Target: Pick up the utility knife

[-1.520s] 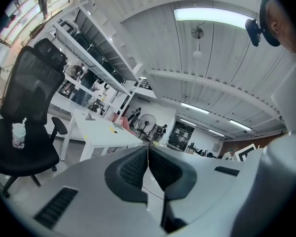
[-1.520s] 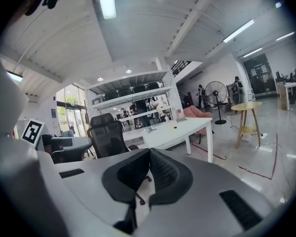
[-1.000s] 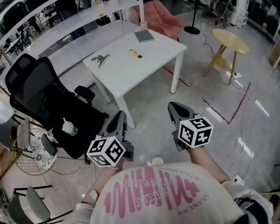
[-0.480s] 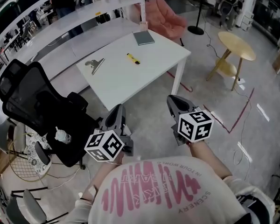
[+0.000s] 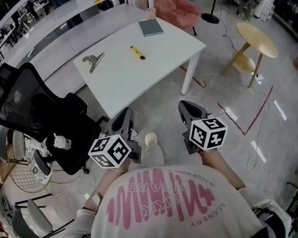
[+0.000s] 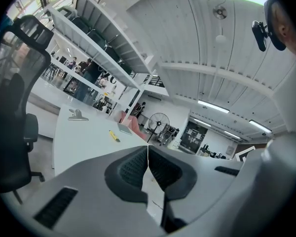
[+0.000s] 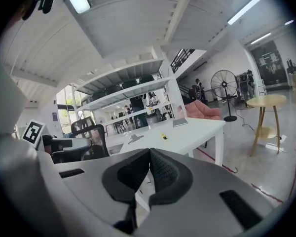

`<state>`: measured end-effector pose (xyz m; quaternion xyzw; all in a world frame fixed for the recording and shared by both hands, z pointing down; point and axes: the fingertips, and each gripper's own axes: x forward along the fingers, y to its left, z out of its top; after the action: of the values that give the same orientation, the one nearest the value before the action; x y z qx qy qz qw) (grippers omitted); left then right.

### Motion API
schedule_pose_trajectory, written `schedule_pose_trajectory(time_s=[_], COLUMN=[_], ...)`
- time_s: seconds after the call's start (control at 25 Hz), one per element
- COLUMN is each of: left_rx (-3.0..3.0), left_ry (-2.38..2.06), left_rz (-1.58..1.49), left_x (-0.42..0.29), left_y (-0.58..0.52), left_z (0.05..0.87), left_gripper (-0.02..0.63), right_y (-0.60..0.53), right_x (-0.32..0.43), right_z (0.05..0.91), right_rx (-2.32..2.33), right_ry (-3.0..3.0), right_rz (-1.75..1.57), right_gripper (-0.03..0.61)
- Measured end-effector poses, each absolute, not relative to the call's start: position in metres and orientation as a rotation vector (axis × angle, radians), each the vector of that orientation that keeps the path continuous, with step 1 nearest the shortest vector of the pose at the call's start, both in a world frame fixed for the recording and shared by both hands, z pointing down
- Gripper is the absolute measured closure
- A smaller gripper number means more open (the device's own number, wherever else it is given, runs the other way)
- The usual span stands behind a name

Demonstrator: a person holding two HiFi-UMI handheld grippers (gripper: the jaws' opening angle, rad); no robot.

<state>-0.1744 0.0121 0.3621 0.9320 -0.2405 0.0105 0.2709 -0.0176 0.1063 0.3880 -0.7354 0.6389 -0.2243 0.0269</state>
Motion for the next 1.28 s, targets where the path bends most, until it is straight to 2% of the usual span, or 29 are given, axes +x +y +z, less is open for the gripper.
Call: schedule_pose_trajectory(time_s=[0.28, 0.52, 0.88, 1.28], left_rx=[2.496, 2.458, 2.497, 2.533], left_ry=[-0.623, -0.624, -0.560, -0.545], left_rz=[0.077, 0.083, 0.013, -0.025], left_x=[-0.125, -0.070, 0.017, 0.065], left_y=[-0.031, -0.109, -0.224, -0.289], left_z=[0.376, 0.386, 0.356, 0.340], left_gripper=[0.589, 0.589, 0.589, 0.589], right_y=[0.064, -0.011, -0.131, -0.193], right_x=[0.030, 0.089, 0.162, 0.212], right_z=[0.401, 0.409, 0.374, 0.353], right_rx=[-2.265, -2.273, -2.271, -2.281], right_ry=[1.933, 1.904, 1.946, 1.941], right_rz=[-0.744, -0.778, -0.679, -0.594], right_gripper=[0.563, 0.563, 0.563, 0.563])
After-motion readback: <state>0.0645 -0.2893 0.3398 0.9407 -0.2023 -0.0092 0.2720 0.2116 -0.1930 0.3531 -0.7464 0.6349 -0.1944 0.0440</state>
